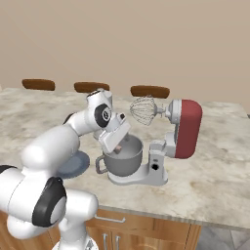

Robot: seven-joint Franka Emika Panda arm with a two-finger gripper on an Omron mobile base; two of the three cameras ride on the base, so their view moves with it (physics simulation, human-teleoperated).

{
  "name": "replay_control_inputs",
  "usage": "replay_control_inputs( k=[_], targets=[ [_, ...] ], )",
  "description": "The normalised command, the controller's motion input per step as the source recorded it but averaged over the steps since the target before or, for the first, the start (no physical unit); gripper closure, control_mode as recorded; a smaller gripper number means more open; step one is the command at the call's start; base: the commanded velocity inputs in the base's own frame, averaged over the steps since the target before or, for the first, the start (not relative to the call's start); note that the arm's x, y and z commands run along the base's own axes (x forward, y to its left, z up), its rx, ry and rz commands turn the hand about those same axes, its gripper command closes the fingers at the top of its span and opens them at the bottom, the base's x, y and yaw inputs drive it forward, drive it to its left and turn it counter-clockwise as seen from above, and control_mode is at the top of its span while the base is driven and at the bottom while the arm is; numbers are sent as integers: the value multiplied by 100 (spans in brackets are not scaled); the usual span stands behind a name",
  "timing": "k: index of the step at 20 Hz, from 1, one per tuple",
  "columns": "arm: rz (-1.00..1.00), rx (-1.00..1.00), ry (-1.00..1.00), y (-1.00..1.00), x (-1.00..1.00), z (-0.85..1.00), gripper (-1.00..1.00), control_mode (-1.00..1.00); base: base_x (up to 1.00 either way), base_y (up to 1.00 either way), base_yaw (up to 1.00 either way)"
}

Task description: Add butter and sugar cubes to the stand mixer bowl and then turn on the stand mixer to begin making frosting.

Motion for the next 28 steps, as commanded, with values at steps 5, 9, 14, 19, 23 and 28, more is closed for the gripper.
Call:
replay_control_inputs(
  k=[5, 9, 14, 19, 23, 28],
  targets=[
    [0, 5, 0, 0, 11, -20, -100, -100, 0, 0, 0],
    [0, 3, 0, 2, 18, -24, -100, -100, 0, 0, 0],
    [0, 3, -3, 0, -2, 10, -100, -100, 0, 0, 0],
    [0, 6, 11, 0, 11, 2, -100, -100, 0, 0, 0],
    [0, 2, 6, 1, 11, -9, -100, -100, 0, 0, 0],
    [0, 0, 0, 5, 6, -11, -100, -100, 0, 0, 0]
  ],
)
